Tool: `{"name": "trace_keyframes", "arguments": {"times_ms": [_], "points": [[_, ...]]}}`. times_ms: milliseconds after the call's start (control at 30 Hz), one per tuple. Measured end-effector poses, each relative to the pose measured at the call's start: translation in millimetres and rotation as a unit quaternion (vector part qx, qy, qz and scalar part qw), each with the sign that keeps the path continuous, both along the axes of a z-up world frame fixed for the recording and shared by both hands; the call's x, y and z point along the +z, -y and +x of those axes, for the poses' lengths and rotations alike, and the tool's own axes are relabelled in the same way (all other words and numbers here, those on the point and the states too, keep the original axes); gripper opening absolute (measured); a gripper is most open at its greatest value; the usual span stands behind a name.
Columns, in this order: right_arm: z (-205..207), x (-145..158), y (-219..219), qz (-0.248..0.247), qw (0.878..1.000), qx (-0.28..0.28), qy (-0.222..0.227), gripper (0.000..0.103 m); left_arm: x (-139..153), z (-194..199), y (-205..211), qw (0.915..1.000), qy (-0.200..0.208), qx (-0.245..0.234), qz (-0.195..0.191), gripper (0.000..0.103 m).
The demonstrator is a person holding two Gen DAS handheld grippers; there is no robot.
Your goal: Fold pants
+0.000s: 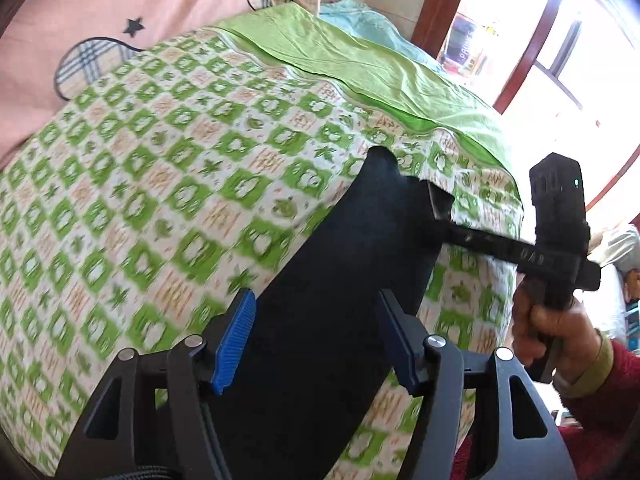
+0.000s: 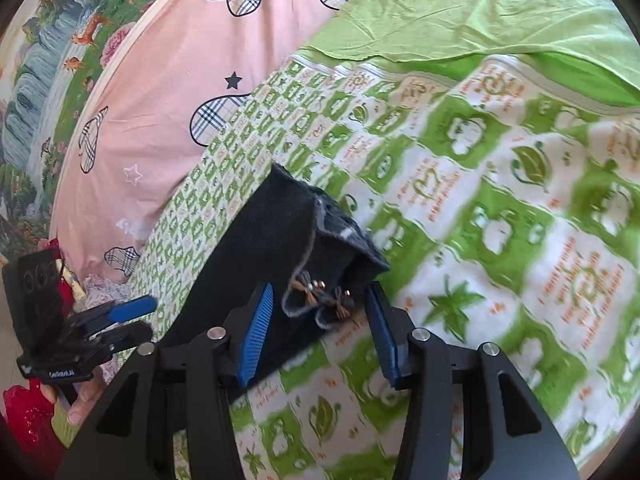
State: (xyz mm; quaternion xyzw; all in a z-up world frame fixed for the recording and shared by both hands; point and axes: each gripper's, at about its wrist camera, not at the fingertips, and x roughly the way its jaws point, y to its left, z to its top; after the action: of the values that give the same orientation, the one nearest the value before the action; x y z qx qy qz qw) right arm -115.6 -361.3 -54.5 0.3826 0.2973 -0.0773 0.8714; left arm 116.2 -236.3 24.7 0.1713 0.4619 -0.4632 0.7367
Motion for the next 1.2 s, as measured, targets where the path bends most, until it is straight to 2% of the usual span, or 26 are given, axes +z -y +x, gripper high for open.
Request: {"name": "trace_keyframes", "arguments": {"times_ms": [33,67,133,267,333,467,600,767,933,1133,1200], "points": [[2.4,-2.7,1.7,0.001,1.0,-0.001,-0.002,0.018,-1.9,4.0,11.1,0.9999,-0.007,-0.008,0.001,0.065],[1.5,-4.9,4.0,0.007,1.0,-0.003,0.001,0.015,-3.4,6.1,20.7,0.9998,-0.012,-0.015,0.004,0.066],[-5.2,-9.3,10.3,0.023,1.0,-0.008,0.018,0.013,-8.4,10.3,41.9,0.9995,-0.013,-0.026,0.013,0.066],[-15.9,-12.9,11.2,0.018,0.999,-0.001,0.032,0.012,-23.2,18.8,79.3,0.9983,-0.013,-0.044,0.035,0.066],[-17.4,-12.2,12.5,0.02,0.999,0.0,0.037,0.012,-33.9,20.2,98.2,0.9969,-0.021,-0.059,0.047,0.056],[-17.2,-14.5,14.1,0.017,0.999,0.003,0.041,0.012,-48.2,18.6,123.6,0.9933,-0.042,-0.091,0.058,0.045],[-15.9,-13.0,10.9,-0.003,0.999,0.008,0.037,0.012,-53.0,23.0,134.0,0.9916,-0.064,-0.103,0.046,0.026],[-16.0,-7.0,12.0,0.001,0.999,0.015,0.045,0.012,-39.5,18.4,122.8,0.9933,-0.048,-0.104,0.014,0.015],[-15.2,14.1,9.9,0.022,0.993,0.057,0.101,0.012,-5.5,13.9,93.6,0.9946,-0.035,-0.093,-0.031,0.014],[-3.7,52.2,-18.3,0.036,0.972,0.145,0.179,0.012,41.4,-0.5,41.0,0.9942,0.0,-0.079,-0.073,0.014],[2.5,58.9,-31.4,0.042,0.966,0.17,0.191,0.012,51.1,-2.8,21.5,0.9941,0.003,-0.068,-0.084,0.014]]}}
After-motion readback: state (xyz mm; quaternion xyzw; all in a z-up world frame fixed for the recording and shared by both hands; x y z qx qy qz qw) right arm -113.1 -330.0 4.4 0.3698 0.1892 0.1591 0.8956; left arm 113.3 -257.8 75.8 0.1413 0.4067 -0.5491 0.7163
